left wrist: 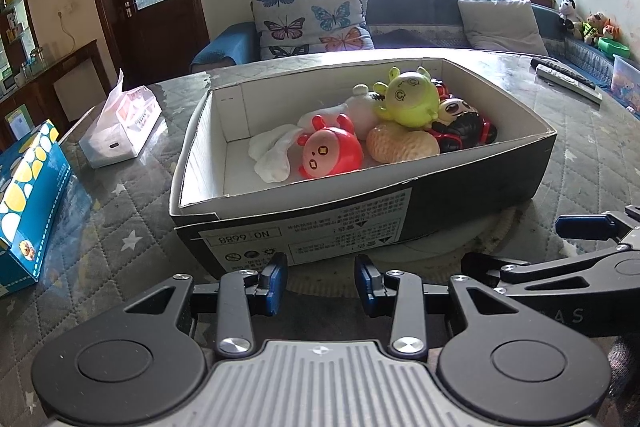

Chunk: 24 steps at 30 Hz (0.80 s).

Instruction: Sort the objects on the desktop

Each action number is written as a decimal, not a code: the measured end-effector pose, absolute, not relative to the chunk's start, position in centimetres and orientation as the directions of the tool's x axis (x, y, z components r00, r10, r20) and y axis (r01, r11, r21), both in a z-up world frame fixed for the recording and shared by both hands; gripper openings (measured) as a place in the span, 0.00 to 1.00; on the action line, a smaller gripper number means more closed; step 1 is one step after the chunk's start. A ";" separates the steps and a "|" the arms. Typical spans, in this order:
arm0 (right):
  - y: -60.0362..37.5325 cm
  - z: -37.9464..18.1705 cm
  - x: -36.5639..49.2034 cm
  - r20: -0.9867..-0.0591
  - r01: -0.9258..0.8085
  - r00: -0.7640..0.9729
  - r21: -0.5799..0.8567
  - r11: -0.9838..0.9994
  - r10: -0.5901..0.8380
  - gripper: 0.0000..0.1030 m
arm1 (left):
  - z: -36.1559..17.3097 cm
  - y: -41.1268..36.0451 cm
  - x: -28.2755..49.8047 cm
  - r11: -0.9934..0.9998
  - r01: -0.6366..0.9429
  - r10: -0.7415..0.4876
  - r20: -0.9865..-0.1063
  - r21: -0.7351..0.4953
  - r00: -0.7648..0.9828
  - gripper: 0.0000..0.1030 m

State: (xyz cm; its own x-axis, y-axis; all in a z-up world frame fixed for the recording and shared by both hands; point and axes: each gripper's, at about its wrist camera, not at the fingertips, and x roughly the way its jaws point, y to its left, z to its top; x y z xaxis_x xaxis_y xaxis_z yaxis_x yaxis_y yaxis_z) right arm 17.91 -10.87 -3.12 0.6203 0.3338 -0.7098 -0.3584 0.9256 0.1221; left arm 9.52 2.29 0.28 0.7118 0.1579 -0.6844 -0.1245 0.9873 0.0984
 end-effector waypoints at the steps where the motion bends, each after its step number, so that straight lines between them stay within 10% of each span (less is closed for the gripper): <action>1: -10.9 -3.1 17.9 -0.710 -0.359 0.620 0.123 0.925 0.335 1.00 | 0.3 2.3 9.6 0.987 -0.125 0.159 -0.685 0.100 0.711 0.38; 24: -10.4 -3.2 19.3 -0.725 -0.348 0.618 0.096 0.933 0.305 1.00 | -0.3 2.6 10.8 0.988 -0.129 0.154 -0.709 0.089 0.688 0.38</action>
State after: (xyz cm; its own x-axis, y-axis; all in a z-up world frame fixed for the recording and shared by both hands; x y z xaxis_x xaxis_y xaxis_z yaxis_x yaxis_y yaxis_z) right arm 19.26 -10.39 -3.18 0.6179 0.3050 -0.7247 -0.3477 0.9327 0.0960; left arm 10.84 2.62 -0.29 0.6880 0.1538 -0.7092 -0.1293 0.9876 0.0888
